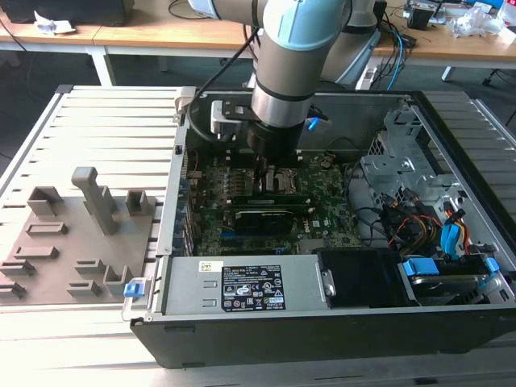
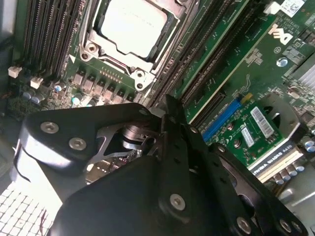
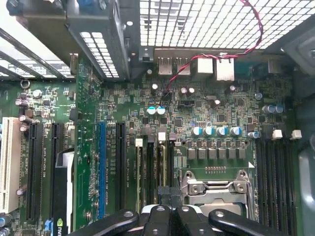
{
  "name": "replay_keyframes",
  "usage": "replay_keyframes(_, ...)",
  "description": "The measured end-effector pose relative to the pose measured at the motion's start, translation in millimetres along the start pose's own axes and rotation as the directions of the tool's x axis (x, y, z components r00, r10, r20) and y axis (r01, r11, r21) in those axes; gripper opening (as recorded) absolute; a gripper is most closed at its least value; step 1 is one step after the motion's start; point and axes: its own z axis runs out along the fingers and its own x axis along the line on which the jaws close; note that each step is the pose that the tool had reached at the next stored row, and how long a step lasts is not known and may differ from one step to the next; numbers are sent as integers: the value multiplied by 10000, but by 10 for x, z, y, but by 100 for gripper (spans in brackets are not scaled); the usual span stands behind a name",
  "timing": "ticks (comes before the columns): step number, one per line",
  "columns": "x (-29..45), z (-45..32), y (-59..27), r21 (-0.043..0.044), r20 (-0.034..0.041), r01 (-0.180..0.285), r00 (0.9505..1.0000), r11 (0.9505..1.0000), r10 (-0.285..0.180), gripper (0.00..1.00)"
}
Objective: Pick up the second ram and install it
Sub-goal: 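Press down the second ram until it locks into place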
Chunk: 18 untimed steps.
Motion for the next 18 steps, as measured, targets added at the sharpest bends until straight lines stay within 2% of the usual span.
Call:
replay_keyframes(6,3,37,-3,2,1,0,10000,10000,0,11)
replay_keyframes(7,-3,-3,-2,23,26,3,10000,10000,-3,11)
replay_keyframes(8,-10,-58,0,4,2,1,10000,10000,-1,11)
replay_keyframes(10,-20,-104,-18,4,3,1,10000,10000,-1,11)
replay_keyframes(11,-22,-121,-155,-88,0,-4,10000,10000,4,11)
replay_keyframes(13,-36,-132,-285,-153,1,-9,10000,9999,9,11)
replay_keyframes(18,-64,-248,-298,-155,1,-8,10000,9999,8,11)
